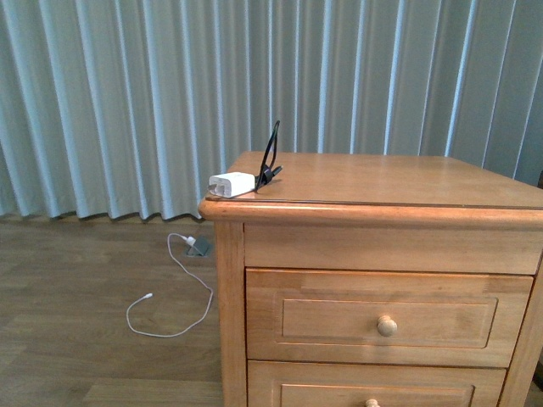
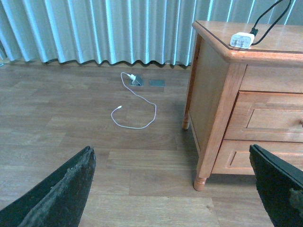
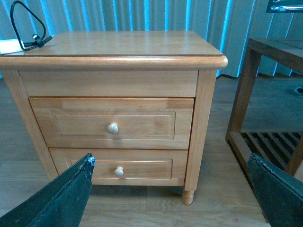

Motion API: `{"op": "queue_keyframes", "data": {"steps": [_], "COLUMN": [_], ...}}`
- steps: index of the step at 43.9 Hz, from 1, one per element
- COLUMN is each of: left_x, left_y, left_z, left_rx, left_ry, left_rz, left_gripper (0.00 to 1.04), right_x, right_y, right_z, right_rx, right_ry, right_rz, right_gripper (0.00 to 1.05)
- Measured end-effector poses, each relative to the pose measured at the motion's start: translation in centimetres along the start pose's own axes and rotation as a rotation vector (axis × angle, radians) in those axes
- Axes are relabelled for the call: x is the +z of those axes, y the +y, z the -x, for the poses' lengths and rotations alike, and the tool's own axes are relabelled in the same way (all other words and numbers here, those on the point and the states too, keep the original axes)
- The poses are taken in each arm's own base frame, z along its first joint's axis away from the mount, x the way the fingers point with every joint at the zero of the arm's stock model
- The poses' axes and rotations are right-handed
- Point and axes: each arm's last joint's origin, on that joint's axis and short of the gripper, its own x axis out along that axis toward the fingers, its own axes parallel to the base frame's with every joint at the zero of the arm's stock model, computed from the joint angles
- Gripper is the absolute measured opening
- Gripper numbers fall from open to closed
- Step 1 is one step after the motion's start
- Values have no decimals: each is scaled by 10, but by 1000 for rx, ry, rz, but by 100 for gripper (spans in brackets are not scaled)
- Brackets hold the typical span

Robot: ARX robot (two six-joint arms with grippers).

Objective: Put charger into drawer

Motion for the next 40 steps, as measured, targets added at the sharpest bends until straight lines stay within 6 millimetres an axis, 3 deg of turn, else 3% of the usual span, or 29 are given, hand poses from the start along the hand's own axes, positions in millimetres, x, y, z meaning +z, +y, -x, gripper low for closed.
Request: {"op": "queue_keyframes", "data": {"steps": [31,37,40], "left_x": [0,0,0], "left_y": [0,0,0], "left_z": [0,0,0], "left_rx": [0,-1,0], "left_ry": [0,0,0], "left_rz": [0,0,0], "left_gripper": [99,99,99], "right_x": [0,1,8], "right_y": [0,9,20], "right_z": [-1,-12,-29], "right_rx": [42,220,248], "right_ry": [3,35,52], "right_rz": [15,121,177], "right_gripper": [96,96,96]}}
